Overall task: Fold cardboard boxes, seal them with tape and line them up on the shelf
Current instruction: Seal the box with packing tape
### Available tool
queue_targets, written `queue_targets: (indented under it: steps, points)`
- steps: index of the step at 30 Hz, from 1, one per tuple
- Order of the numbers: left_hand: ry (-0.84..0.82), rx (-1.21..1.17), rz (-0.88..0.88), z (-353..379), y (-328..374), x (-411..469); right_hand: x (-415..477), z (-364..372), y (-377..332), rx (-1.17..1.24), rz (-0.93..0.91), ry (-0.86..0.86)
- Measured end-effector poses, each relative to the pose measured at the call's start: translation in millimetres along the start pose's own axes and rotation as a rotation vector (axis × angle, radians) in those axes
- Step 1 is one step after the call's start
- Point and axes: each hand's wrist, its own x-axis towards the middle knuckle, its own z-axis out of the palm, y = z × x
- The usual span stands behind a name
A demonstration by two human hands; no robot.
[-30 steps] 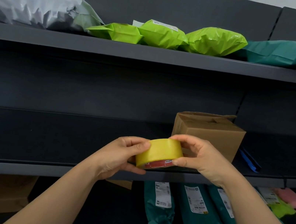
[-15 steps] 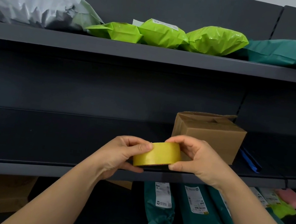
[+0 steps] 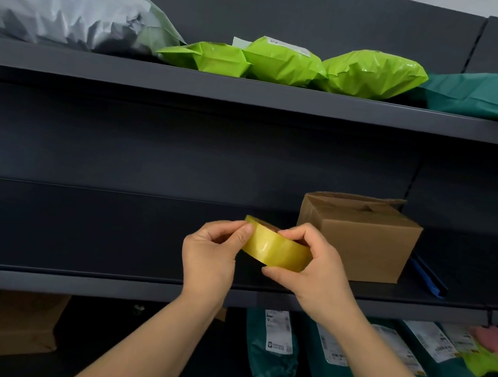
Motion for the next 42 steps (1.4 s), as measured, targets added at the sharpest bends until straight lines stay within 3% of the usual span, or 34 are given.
queue_targets:
  steps: [3,10,15,23,29,33,42]
  points:
    - [0.013,0.02,-0.001,-0.1,1.0,0.6,-1.0,2.2,-1.4,-0.02,-0.055,0.027]
    - [-0.056,0.312,0.163,-2.8,6.5,1.7,-0.6,3.2,-5.6,-0.09,-0.109,0.024]
    - [-0.209,0.243,0.191,-9.8,6.6,3.2,1.3,-2.4,-4.0,0.03,-0.017,0.059]
    - [-0.738,-0.037,-0.21,-35.5,28.3,27.9,4.7,-16.0,0.6,0.595,0.093,-0.212]
    - [-0.627,0.177,-0.084,-34.6,27.1,23.6,15.1,-30.9,-3.9,0.698,0.246,-0.411]
    - [-0.616,0.559,0.196,-26.7,32.5,17.7,24.9,-23.1,-17.2,0.585,0.387,-0.265]
    - [-0.612,0.565,0.319,-15.9,33.7,11.0,22.3,-19.0,-25.3,0.542,0.38,-0.101]
